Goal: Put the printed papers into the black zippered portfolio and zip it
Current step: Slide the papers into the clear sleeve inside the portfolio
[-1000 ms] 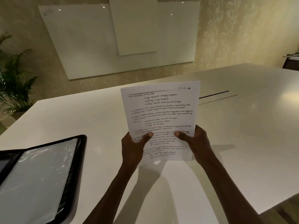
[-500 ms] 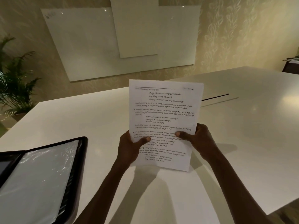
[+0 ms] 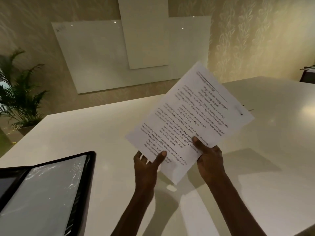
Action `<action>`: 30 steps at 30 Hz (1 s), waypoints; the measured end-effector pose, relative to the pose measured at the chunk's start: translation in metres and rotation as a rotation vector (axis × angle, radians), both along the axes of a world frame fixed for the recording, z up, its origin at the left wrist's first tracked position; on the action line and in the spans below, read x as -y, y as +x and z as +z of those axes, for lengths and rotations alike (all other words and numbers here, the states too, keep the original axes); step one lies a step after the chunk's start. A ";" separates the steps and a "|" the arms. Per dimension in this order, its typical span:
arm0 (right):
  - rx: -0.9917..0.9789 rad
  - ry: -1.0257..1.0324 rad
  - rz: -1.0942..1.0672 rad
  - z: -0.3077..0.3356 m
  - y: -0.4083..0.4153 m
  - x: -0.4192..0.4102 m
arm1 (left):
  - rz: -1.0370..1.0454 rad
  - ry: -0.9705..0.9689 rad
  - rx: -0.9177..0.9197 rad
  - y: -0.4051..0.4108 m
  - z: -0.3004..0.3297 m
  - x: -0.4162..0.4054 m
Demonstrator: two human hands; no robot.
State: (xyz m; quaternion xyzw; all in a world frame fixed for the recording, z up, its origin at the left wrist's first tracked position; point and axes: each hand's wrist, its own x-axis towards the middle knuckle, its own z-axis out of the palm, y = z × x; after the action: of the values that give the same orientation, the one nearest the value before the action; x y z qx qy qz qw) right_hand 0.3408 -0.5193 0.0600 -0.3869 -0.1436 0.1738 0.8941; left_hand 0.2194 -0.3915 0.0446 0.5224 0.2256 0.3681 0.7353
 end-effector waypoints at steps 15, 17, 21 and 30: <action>-0.210 0.123 0.042 -0.015 0.015 0.022 | 0.078 0.259 -0.029 -0.008 0.011 -0.031; -0.130 -0.031 0.011 -0.017 0.033 0.041 | 0.091 0.304 -0.056 -0.015 0.012 -0.044; 0.175 -0.500 0.033 -0.018 0.057 0.064 | 0.075 0.368 -0.111 -0.021 0.009 -0.062; 0.439 -0.710 -0.044 -0.011 0.062 0.051 | 0.016 0.339 -0.141 -0.015 -0.010 -0.056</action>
State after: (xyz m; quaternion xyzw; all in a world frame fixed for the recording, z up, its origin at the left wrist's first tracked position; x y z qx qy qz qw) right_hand 0.4032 -0.5700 0.0494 -0.7019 -0.2536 0.1066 0.6570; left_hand 0.2045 -0.3352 0.0348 0.6617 0.2156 0.3690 0.6161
